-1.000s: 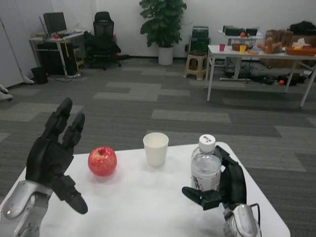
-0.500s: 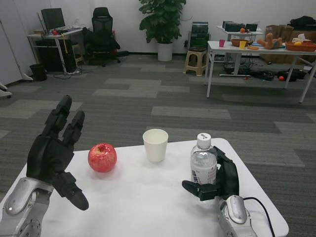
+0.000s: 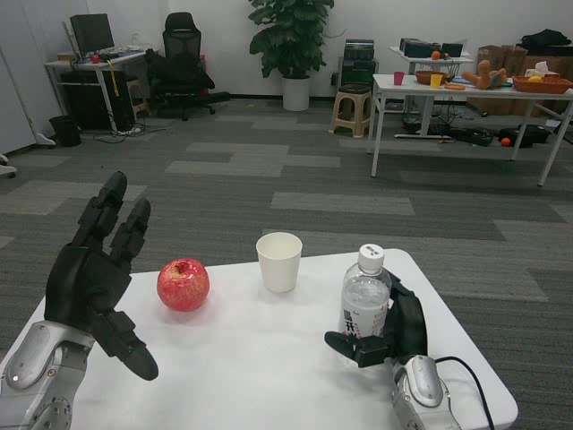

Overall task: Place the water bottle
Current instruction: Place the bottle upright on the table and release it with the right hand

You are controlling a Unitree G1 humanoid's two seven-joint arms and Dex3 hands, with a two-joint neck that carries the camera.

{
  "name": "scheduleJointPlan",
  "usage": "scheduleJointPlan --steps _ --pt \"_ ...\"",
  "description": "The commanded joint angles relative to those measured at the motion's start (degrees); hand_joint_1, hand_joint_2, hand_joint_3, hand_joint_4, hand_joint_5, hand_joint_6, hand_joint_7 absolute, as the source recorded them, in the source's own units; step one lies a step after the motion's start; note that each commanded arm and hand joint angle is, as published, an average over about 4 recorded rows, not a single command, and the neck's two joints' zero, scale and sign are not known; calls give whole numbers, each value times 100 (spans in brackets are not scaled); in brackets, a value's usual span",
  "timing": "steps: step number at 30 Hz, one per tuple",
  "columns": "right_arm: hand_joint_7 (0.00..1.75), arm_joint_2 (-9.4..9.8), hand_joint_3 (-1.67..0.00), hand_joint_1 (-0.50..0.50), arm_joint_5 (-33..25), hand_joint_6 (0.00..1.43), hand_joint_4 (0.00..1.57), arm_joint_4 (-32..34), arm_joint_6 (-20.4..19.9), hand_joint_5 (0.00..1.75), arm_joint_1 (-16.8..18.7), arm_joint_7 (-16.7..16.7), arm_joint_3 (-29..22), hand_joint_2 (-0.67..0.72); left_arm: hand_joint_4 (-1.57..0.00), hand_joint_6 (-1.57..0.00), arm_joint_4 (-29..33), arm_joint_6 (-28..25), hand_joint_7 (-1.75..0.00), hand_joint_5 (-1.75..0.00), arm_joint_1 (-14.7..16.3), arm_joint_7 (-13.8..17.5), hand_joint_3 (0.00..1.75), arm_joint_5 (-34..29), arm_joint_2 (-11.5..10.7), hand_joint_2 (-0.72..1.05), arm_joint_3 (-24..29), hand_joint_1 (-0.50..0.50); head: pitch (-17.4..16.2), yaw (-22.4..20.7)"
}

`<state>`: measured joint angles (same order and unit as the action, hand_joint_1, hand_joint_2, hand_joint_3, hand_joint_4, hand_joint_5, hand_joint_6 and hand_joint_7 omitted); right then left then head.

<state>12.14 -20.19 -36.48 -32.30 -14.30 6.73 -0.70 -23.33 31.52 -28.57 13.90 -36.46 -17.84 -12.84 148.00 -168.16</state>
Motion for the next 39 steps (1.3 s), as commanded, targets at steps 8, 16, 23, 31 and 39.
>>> scheduleJointPlan --steps 8,16,23,31,39 --pt "96 -45 -95 42 -110 10 9 -434 -422 15 130 -300 81 -2 0 0 -42 3 0 0 7 -19 9 42 17 -64 45 -50 27 37" --pt "58 -58 -91 36 -446 1 0 -492 -787 0 130 -379 109 0 0 0 -48 3 0 0 -8 -19 9 42 17 -64 32 -50 36 39" --pt "12 -63 -79 25 -740 0 0 -483 -1044 0 130 -460 175 8 0 0 -48 6 0 0 -15 -14 9 42 17 -64 38 -50 62 34" --pt "0 -45 -52 -7 -1105 0 0 -294 -1340 0 182 -748 245 9 0 0 -62 8 0 0 -21 -14 9 42 17 -64 45 -50 28 -86" --pt "0 236 -16 -42 -1593 0 0 376 -1332 0 334 -1271 546 34 0 0 -81 12 0 0 -50 -19 9 33 8 -64 36 -50 -13 8"
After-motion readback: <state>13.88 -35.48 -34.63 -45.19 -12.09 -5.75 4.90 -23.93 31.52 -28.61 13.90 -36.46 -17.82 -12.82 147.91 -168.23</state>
